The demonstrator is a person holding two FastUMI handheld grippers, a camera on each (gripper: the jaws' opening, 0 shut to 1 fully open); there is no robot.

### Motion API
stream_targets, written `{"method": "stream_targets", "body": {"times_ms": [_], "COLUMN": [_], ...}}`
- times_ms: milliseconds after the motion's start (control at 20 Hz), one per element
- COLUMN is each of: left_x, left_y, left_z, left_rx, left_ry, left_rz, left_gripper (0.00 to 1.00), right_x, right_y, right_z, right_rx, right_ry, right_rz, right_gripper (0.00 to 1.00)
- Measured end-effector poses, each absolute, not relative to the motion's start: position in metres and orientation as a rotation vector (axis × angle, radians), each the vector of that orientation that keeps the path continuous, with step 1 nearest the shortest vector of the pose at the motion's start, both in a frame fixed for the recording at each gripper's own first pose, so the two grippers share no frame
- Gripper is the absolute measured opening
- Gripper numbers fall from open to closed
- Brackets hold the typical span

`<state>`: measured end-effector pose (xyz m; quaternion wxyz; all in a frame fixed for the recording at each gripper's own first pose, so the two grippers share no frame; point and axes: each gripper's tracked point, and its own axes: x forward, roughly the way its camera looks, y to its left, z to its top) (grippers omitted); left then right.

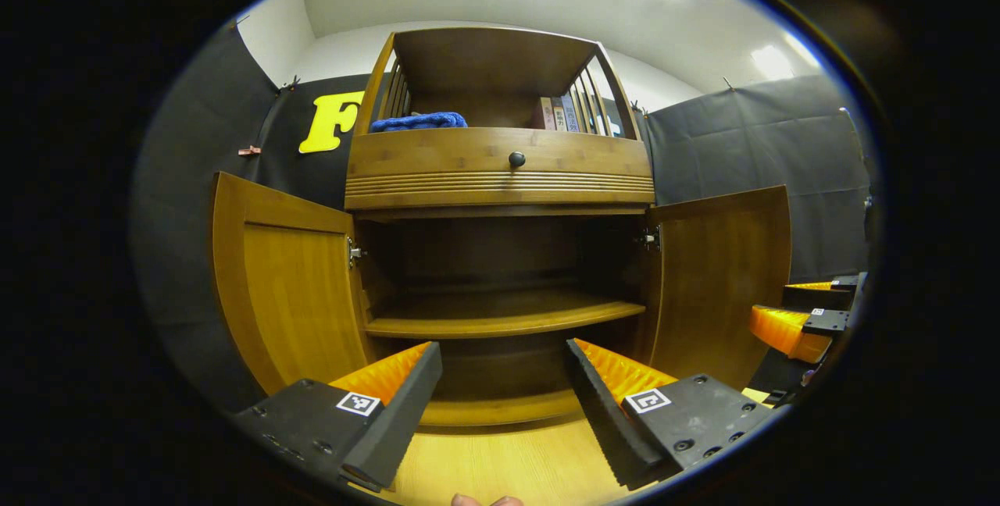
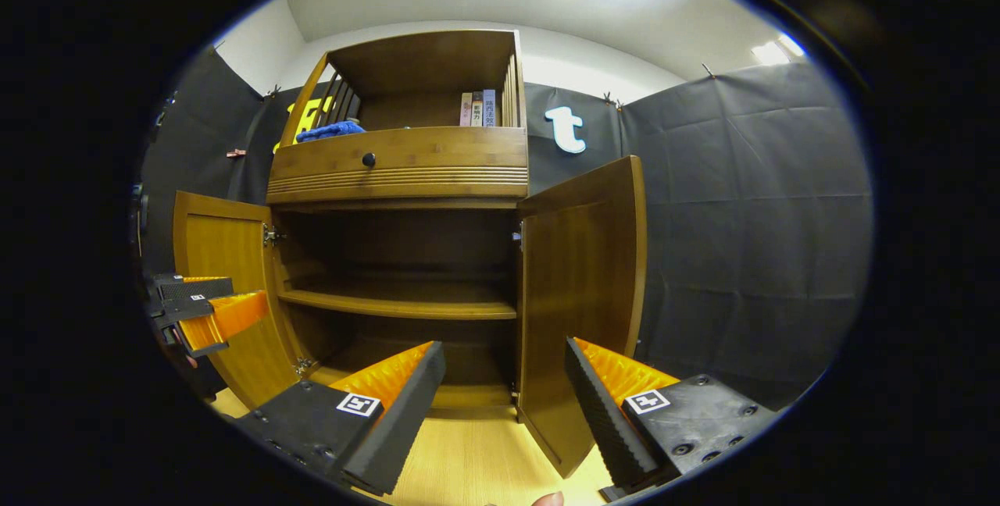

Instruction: Open the right door of the double-door shoe cabinet with the right hand, and open the left door with the left hand.

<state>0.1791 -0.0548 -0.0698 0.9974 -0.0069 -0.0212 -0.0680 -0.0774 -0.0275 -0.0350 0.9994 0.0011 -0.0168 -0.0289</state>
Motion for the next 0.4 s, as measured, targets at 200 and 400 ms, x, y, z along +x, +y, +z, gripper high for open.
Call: {"method": "stream_targets", "body": {"times_ms": [200,400], "left_x": [0.1788,0.1773], "left_y": [-0.0541,-0.0547], "left_z": [-0.0689,-0.0685], "left_rx": [-0.009,-0.011], "left_ry": [-0.048,-0.049], "left_rz": [-0.138,-0.141], "left_gripper": [1.0,0.96], "right_x": [-0.0779,-0.0792], "right_y": [-0.0268,-0.0258], "right_z": [-0.0346,-0.0325], "right_rx": [0.002,-0.001], "right_ry": [-0.033,-0.036], "right_rz": [-0.053,-0.048], "right_gripper": [0.96,0.98]}}
